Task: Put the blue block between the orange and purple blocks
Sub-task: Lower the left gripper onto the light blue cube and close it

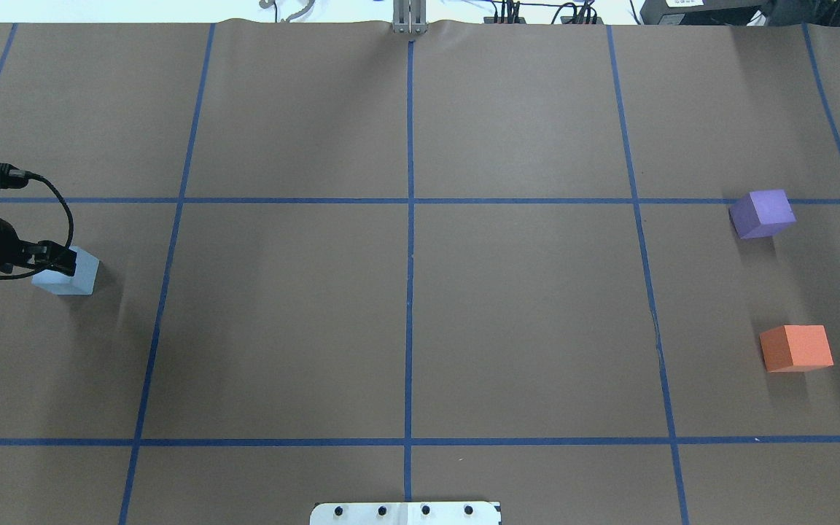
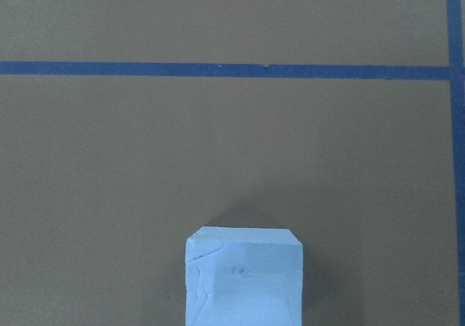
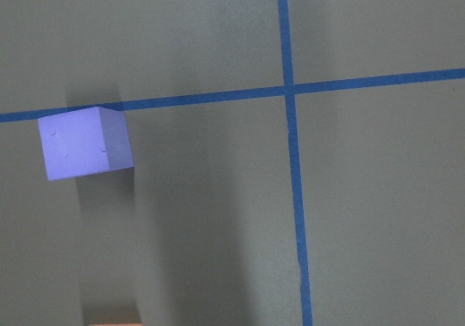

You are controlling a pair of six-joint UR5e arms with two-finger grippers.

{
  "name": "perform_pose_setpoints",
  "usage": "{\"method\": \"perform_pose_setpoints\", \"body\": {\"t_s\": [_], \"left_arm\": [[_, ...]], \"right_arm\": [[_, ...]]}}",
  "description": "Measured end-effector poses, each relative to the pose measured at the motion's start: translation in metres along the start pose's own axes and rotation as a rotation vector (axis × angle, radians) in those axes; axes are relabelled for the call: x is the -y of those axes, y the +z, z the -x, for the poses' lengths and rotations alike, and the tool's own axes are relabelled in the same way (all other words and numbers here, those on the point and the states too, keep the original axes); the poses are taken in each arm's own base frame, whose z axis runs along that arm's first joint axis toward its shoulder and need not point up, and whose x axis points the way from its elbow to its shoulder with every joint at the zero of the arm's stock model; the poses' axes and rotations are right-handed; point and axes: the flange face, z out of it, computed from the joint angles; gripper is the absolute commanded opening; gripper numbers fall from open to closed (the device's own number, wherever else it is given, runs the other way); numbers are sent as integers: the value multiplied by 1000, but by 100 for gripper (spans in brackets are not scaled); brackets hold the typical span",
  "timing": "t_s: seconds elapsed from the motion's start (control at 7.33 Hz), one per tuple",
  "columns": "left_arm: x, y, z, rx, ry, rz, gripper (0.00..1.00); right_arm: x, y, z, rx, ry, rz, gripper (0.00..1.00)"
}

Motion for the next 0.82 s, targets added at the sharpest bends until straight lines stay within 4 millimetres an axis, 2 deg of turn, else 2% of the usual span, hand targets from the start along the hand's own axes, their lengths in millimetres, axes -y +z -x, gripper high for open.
{"method": "perform_pose_setpoints", "body": {"t_s": [0.41, 0.55, 0.68, 0.82], "left_arm": [[-1, 15, -5, 3, 11, 20, 100], [0, 23, -5, -2, 14, 20, 93], [1, 34, -1, -9, 19, 17, 52], [3, 43, 2, -19, 23, 12, 1]], "right_arm": [[0, 1, -2, -9, 2, 1, 100], [0, 1, -3, -11, 2, 1, 100], [-1, 1, -3, -12, 2, 1, 100], [0, 1, -2, -12, 1, 1, 100]]}}
